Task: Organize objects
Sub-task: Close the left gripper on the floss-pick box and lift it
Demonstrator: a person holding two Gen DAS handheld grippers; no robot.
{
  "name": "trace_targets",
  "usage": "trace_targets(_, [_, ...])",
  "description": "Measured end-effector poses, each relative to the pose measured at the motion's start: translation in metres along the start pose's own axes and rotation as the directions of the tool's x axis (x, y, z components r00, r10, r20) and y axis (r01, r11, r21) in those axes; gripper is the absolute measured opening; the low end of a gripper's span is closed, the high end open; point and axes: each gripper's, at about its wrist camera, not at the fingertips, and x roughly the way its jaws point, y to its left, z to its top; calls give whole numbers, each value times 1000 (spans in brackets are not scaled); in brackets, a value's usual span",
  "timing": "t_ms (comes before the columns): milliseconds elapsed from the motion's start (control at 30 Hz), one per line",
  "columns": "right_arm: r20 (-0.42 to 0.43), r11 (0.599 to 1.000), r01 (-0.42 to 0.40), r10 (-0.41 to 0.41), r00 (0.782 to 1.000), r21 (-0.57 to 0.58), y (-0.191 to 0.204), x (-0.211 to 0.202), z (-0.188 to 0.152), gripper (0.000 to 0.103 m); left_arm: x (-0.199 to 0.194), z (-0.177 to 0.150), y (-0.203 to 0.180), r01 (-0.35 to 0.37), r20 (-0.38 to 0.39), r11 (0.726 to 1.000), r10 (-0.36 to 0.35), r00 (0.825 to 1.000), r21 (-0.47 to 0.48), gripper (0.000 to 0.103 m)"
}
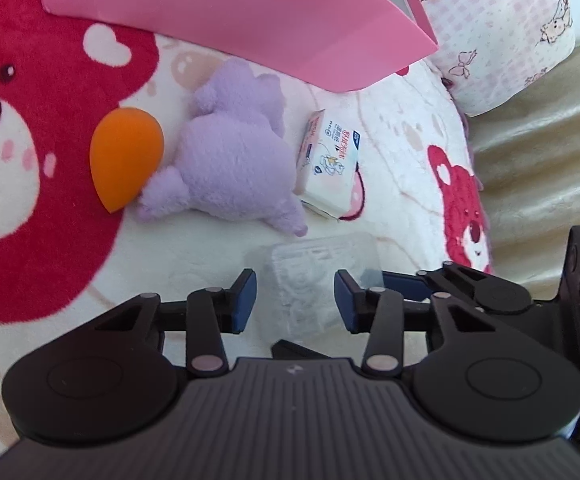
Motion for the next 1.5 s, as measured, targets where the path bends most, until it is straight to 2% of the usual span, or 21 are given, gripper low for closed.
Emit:
trace_targets(100, [36, 998, -8, 10, 999, -55, 12, -3, 2, 94, -8, 0, 0, -55, 7, 998, 55, 998, 18, 41])
trace_targets(200, [10, 996, -58, 59, 998, -66, 18, 5, 4, 94, -19, -1, 5, -91, 18, 996, 91, 996, 16, 41])
trace_targets(300, [-2, 995, -54, 54, 999, -86, 25, 10, 5, 95, -21, 0, 14, -92, 4, 995, 93, 996, -23, 40])
trace_targets(367, [-10, 995, -52, 51, 999, -80, 23, 12, 6, 94, -16, -1, 14, -119, -4, 993, 119, 993, -16, 41])
trace_targets(600, [-35, 999, -31, 30, 999, -33, 15, 20, 3, 94, -12, -4, 9, -112, 5, 994, 112, 994, 8, 43])
trace_targets(733, [-20, 998, -52, 51, 999, -28, 14, 17, 2, 84, -12, -5, 7, -115, 25, 993, 115, 993, 13, 42])
trace_targets(1100, [1, 998, -29, 29, 1000, -57, 18, 7, 1, 83, -21, -13, -2, -131, 60, 990, 128, 990, 45, 42])
trace_targets(1500, [130, 996, -27, 38, 991, -84, 26, -34, 1, 84, -66, -20, -25, -118, 150, 988, 102, 983, 102, 41])
